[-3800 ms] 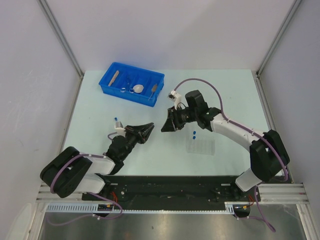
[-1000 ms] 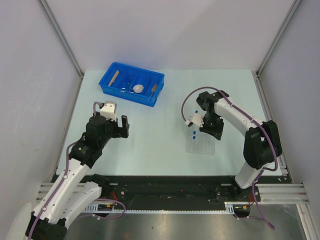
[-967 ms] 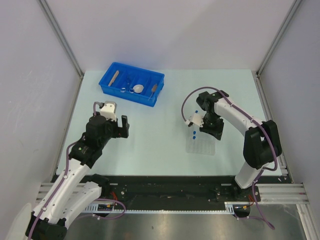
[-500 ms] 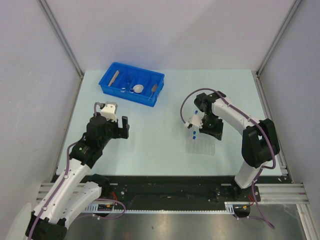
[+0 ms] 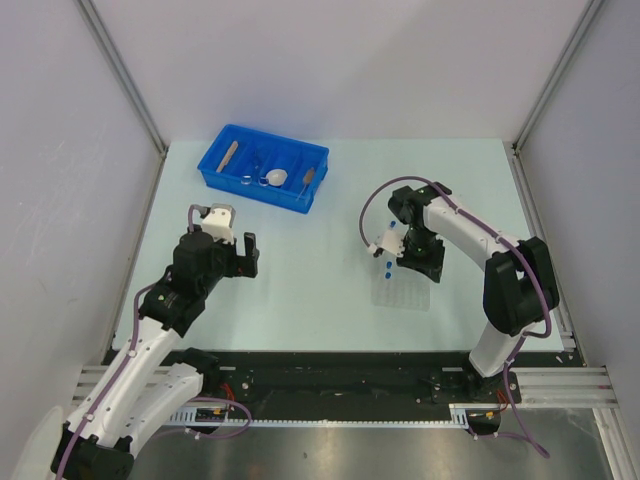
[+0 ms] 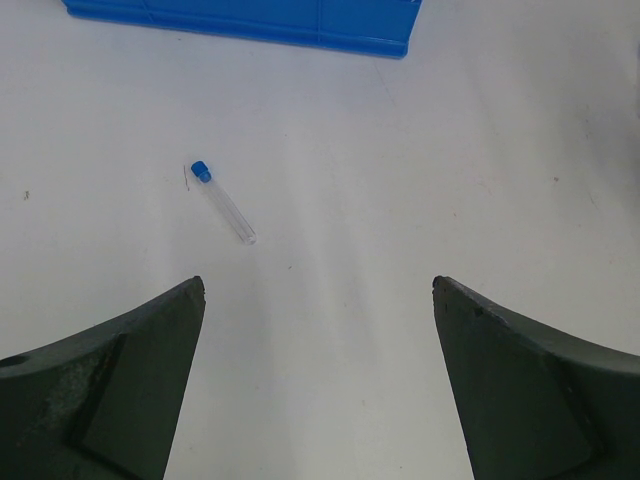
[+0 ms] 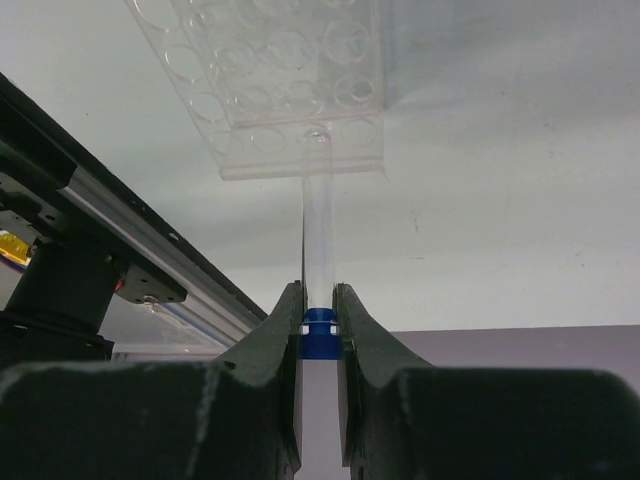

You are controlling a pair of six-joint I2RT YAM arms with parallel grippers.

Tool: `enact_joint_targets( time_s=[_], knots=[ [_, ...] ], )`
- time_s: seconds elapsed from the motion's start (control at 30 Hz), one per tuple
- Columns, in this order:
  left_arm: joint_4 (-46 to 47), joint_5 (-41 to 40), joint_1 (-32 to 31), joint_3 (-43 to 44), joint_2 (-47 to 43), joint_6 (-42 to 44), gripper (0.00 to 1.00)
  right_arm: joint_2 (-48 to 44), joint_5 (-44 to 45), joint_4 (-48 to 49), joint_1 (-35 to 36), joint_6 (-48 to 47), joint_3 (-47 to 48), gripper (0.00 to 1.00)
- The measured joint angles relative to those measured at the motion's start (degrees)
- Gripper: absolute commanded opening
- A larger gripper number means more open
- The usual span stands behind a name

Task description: Organize the chemistry lab equipment

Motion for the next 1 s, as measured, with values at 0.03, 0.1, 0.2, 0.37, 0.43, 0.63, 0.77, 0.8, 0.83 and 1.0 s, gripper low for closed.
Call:
enact_joint_targets(
  time_s=[0.03,0.1,0.2,0.37,0.43,0.63,0.77,0.8,0.83,1.0],
  knots=[
    [0.0,0.0,0.0,0.0,0.0,0.0,1.0,0.0,-0.7,0.0,0.0,0.0,0.0,0.13],
    [0.0,0.0,0.0,0.0,0.0,0.0,1.0,0.0,-1.5,0.2,0.1,0.0,0.0,0.13],
    [0.0,0.0,0.0,0.0,0.0,0.0,1.0,0.0,-1.8,0.0,0.1,0.0,0.0,0.13],
    [0.0,0.0,0.0,0.0,0.0,0.0,1.0,0.0,-2.1,0.0,0.1,0.0,0.0,0.13],
    [0.0,0.0,0.0,0.0,0.0,0.0,1.0,0.0,-2.1,0.0,0.1,0.0,0.0,0.13],
    [0.0,0.0,0.0,0.0,0.0,0.0,1.0,0.1,-2.0,0.0,-0.1,0.1,0.0,0.13],
    [0.0,0.0,0.0,0.0,0.0,0.0,1.0,0.4,-1.9,0.0,-0.3,0.1,0.0,0.13],
    [0.0,0.0,0.0,0.0,0.0,0.0,1.0,0.5,-1.8,0.0,-0.4,0.1,0.0,0.13],
    [0.0,0.0,0.0,0.0,0.0,0.0,1.0,0.7,-1.8,0.0,-0.5,0.1,0.0,0.13],
    [0.0,0.1,0.0,0.0,0.1,0.0,1.0,1.0,-1.7,0.1,-0.7,0.2,0.0,0.14]
  ],
)
